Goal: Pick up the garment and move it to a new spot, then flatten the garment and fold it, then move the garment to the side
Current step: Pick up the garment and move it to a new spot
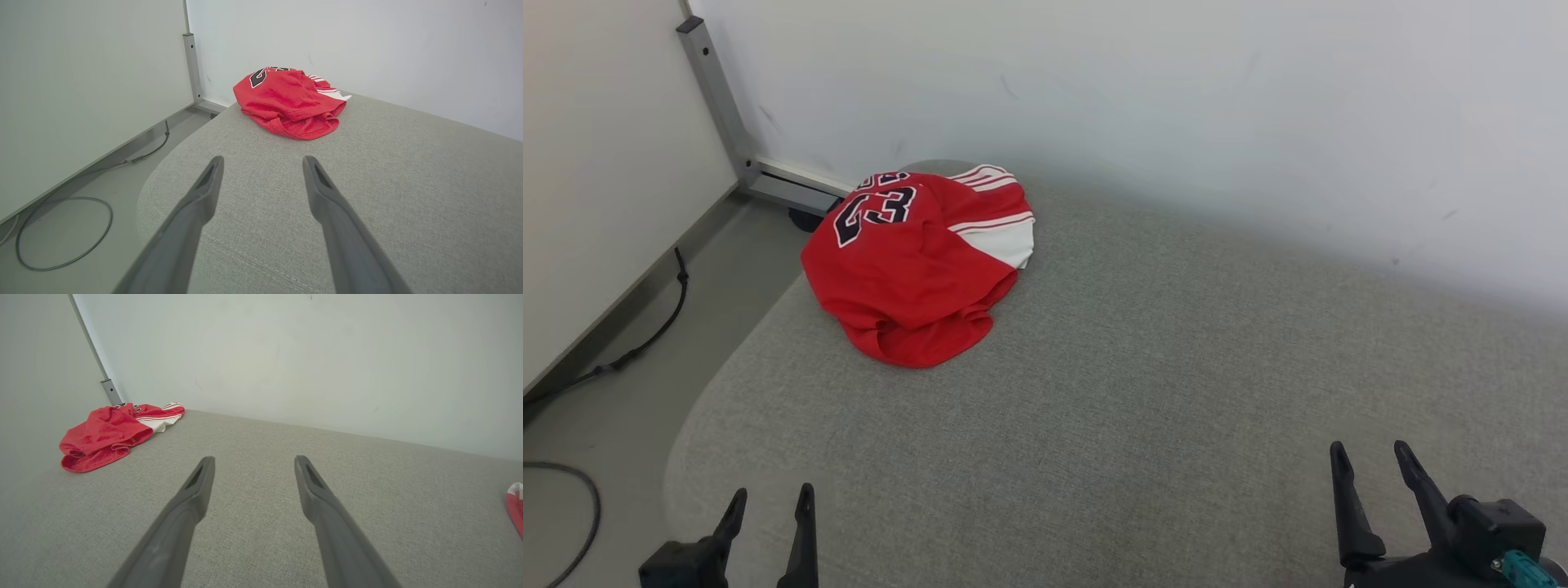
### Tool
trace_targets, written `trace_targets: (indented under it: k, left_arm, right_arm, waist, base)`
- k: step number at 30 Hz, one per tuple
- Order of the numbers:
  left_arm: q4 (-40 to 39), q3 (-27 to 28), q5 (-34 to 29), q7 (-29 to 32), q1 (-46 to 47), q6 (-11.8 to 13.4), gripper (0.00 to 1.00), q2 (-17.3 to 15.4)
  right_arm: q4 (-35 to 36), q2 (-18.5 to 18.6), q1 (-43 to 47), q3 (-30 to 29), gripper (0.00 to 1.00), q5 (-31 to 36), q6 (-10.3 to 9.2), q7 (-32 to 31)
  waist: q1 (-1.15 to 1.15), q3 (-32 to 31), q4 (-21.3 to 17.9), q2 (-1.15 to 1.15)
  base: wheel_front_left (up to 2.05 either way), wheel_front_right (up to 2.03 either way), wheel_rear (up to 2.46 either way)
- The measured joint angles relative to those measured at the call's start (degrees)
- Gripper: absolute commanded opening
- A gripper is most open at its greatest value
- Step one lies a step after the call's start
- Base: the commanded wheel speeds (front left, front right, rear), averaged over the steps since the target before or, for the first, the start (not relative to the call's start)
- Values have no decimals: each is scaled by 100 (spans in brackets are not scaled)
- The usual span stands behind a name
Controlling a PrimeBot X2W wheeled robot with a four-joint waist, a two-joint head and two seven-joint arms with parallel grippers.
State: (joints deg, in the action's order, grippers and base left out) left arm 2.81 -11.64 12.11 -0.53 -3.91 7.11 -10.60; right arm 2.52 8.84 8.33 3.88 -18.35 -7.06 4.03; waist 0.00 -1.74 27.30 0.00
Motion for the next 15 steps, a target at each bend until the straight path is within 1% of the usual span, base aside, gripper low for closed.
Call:
trace_targets:
  k: [3, 4, 5, 15]
  left_arm:
    - [-55, 44, 0, 0, -28, -1, 100, 3]
    - [-78, 164, -2, -1, -60, 0, 100, 5]
    - [-84, 197, -4, -1, -61, 0, 100, -2]
    - [-180, 330, -4, -3, -75, 0, 100, 4]
  right_arm:
    - [-36, -2, -47, 55, 100, 0, 4, -9]
    - [-69, -10, -157, 138, 100, 0, 55, -49]
    - [-77, -15, -206, 159, 100, 0, 59, -51]
    - [-261, -7, -330, 196, 100, 0, 154, -57]
  waist:
    - [0, -12, 87, 0]
    - [0, -18, 148, 0]
    - [0, -20, 166, 0]
    - [0, 16, 211, 0]
  base:
    - [0, 0, 0]
    - [0, 0, 0]
    - [0, 0, 0]
    - [0, 0, 0]
